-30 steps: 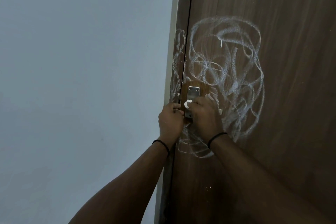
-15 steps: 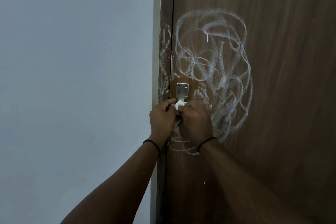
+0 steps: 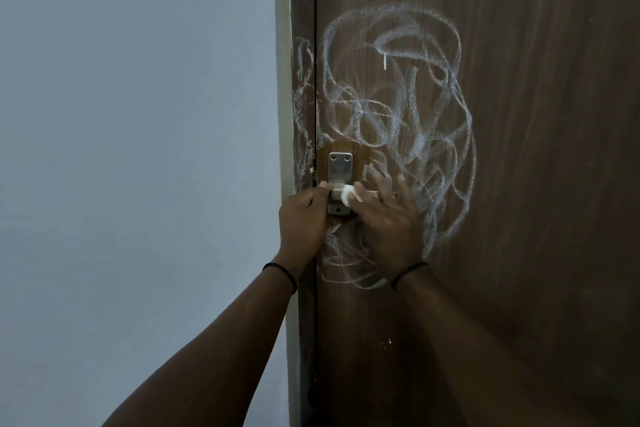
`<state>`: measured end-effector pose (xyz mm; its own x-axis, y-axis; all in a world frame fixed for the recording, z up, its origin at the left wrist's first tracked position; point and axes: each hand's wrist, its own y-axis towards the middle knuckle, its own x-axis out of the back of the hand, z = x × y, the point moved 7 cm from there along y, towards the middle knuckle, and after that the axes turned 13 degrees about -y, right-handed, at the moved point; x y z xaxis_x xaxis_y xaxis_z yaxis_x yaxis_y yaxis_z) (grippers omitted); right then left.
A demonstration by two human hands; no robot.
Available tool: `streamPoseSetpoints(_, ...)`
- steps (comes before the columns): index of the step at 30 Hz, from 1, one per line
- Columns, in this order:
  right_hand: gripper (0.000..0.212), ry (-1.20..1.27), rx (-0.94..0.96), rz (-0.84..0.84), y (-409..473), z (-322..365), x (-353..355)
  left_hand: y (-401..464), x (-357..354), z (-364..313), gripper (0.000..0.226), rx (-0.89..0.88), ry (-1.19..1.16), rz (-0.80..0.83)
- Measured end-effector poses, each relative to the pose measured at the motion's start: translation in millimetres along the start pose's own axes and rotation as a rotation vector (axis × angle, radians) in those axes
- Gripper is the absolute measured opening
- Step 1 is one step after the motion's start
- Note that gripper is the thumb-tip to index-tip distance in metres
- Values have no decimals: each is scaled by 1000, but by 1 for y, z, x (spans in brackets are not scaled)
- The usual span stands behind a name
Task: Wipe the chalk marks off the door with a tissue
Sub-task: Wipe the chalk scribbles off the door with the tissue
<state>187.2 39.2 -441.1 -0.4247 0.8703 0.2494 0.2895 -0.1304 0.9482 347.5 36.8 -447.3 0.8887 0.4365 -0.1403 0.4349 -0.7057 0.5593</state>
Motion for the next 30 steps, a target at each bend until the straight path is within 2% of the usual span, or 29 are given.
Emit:
streamPoseSetpoints(4,28,1,-145,-37,-21,-50,16,2,0,4,36,57,-26,-9)
streamPoseSetpoints(7,28,171,-484,-33,-32,-89,25,2,1,8,40,73,-60,-27)
streamPoseSetpoints(8,27,223,-526,-39,-30,-91,29,3,1,9,38,74,-69,-28)
streamPoseSetpoints(10,22,240,-439,-70,-14,-73,39,3,0,11,33,86,-101,-22)
streamPoseSetpoints(12,23,179,-228,-79,9,-36,41,2,-2,11,32,116,-147,-14)
streamPoseSetpoints(14,24,106,-41,-19,27,1,29,1,-2,8,40,135,-162,-15)
streamPoseSetpoints(17,32,40,96,176,34,39,-4,0,4,8,59,186,-232,-50)
streamPoseSetpoints(20,29,-4,198,154,31,44,-13,-2,11,12,64,228,-314,-37)
streamPoseSetpoints(23,25,11,212,44,22,26,-3,-2,18,11,63,219,-302,-22)
streamPoseSetpoints(25,31,9,184,30,12,6,2,-2,19,10,60,223,-304,-13)
streamPoseSetpoints(27,26,-20,158,28,4,-14,9,-3,16,12,55,244,-300,-6)
streamPoseSetpoints(30,42,-15,45,70,-4,-41,20,-9,8,13,51,266,-281,5)
